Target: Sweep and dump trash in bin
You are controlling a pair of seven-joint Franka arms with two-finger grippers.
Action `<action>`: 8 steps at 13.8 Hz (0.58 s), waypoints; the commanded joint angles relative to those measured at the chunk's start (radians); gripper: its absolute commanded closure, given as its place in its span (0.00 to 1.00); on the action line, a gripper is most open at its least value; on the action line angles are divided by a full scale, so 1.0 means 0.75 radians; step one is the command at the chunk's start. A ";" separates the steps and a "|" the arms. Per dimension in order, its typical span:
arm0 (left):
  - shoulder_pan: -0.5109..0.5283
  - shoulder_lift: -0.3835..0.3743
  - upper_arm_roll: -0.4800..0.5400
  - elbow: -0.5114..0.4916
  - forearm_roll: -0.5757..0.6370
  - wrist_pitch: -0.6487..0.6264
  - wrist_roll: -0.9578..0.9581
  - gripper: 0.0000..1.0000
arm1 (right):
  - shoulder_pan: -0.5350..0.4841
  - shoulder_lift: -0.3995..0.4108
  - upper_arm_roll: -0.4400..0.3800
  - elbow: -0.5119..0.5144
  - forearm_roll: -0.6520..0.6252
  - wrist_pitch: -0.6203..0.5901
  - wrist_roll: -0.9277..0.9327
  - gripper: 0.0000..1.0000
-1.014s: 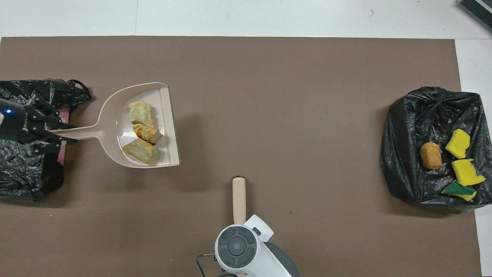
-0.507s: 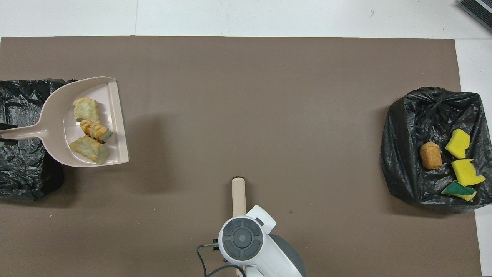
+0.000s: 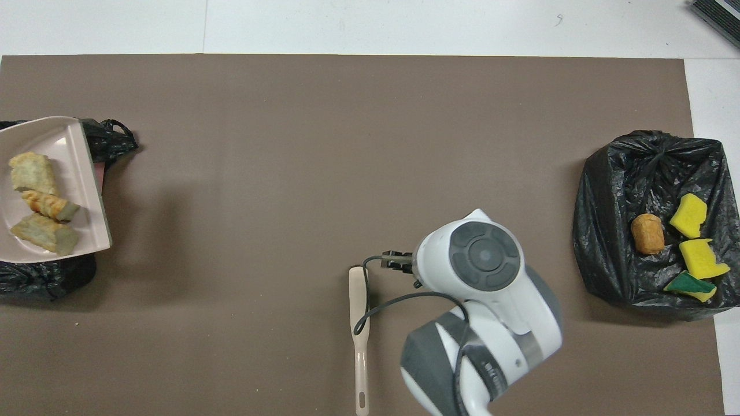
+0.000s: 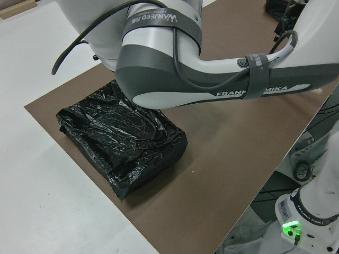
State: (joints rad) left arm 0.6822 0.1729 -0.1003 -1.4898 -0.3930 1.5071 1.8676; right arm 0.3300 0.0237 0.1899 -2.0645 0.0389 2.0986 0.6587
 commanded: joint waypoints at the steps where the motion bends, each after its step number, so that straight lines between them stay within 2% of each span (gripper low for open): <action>1: 0.072 0.095 -0.010 0.180 0.039 -0.048 0.011 1.00 | -0.135 -0.005 0.011 0.079 -0.048 -0.065 -0.135 0.00; 3: 0.097 0.105 -0.003 0.201 0.111 0.011 0.003 1.00 | -0.270 0.011 0.015 0.139 -0.143 -0.066 -0.181 0.00; 5: 0.097 0.107 -0.005 0.225 0.198 0.070 0.005 1.00 | -0.350 0.005 0.001 0.192 -0.174 -0.064 -0.266 0.00; 8: 0.078 0.131 -0.020 0.254 0.407 0.197 0.015 1.00 | -0.371 -0.017 -0.114 0.253 -0.177 -0.078 -0.397 0.00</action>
State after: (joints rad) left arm 0.7501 0.2400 -0.1062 -1.3452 -0.1690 1.6101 1.8678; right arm 0.0565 0.0207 0.1405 -1.9065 -0.0721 2.0669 0.4097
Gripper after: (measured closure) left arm 0.670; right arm 0.000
